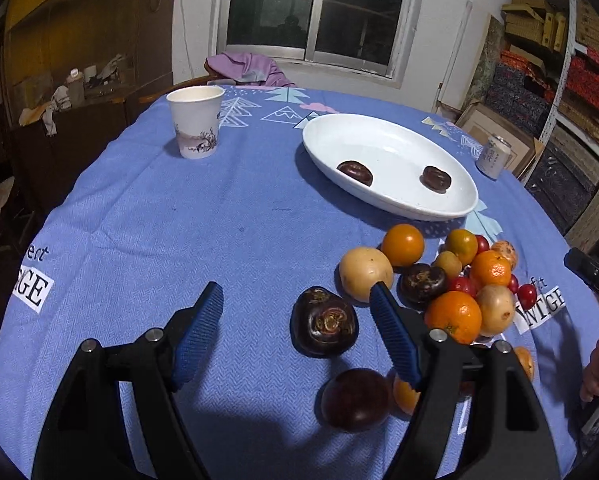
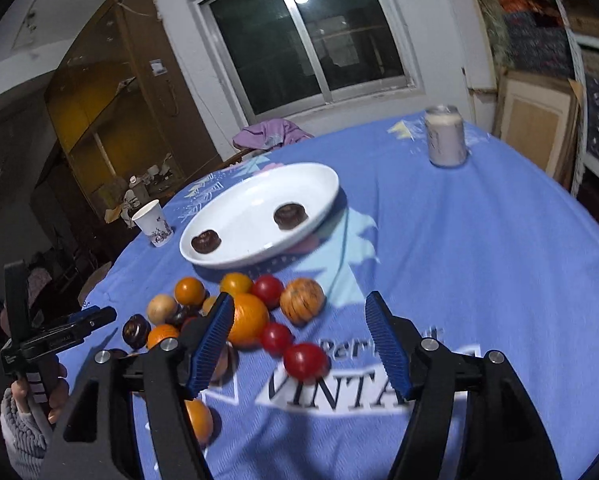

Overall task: Organize fruits
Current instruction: 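Grasp a dark mangosteen with the left gripper while the right grasps a red tomato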

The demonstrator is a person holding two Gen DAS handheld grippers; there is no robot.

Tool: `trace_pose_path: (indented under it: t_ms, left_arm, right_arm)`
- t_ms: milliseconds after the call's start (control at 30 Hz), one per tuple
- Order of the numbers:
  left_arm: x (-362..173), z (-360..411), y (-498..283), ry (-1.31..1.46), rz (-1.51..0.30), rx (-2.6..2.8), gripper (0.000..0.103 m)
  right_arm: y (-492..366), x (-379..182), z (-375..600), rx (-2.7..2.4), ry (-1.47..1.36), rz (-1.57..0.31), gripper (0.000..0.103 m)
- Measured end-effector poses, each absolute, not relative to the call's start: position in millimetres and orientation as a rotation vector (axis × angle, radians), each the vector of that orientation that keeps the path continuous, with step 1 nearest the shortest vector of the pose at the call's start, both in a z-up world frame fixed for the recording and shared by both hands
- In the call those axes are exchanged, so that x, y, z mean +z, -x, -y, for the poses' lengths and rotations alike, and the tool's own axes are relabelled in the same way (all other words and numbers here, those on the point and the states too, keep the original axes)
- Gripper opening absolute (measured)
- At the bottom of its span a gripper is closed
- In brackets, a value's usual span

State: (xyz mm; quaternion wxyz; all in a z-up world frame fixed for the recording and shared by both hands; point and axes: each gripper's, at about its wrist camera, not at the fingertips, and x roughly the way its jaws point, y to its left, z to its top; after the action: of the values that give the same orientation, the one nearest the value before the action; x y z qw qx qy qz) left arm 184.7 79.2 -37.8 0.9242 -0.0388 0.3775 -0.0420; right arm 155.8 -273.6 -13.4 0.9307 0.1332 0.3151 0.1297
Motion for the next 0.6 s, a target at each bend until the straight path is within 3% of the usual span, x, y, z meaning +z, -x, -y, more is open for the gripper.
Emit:
trace_pose_path:
  t_ms: [500, 600]
  left_arm:
    - [-64, -65, -205, -0.01, -0.892, -0.05, 0.075]
    - [-66, -52, -208, -0.097, -0.873, -0.018, 0.081]
  right_arm:
    - [-153, -15, 268, 0.274, -0.26, -0.644, 0.075]
    - [-155, -16, 266, 0.273, -0.25, -0.654, 0.075]
